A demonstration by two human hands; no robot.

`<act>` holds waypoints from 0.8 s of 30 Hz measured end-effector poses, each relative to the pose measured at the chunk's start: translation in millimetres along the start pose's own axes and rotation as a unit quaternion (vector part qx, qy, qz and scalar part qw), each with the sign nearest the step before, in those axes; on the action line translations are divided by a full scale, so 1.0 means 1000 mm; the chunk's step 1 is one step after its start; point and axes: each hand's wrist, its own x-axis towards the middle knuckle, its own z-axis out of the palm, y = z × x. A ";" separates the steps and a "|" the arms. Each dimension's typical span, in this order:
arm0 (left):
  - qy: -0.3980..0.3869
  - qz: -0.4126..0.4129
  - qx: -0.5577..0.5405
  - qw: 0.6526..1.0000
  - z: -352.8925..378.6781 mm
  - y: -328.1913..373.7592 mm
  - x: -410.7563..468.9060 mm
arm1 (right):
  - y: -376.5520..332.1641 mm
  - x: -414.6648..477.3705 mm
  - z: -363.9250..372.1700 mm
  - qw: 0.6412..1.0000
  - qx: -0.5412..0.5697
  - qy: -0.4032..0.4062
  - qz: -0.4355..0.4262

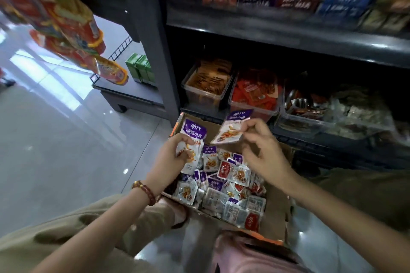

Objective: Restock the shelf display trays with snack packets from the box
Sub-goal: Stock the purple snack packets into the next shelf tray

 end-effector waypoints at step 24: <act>0.005 0.160 -0.204 0.966 0.055 0.152 0.038 | -0.047 0.033 -0.122 0.971 -0.141 -0.155 -0.118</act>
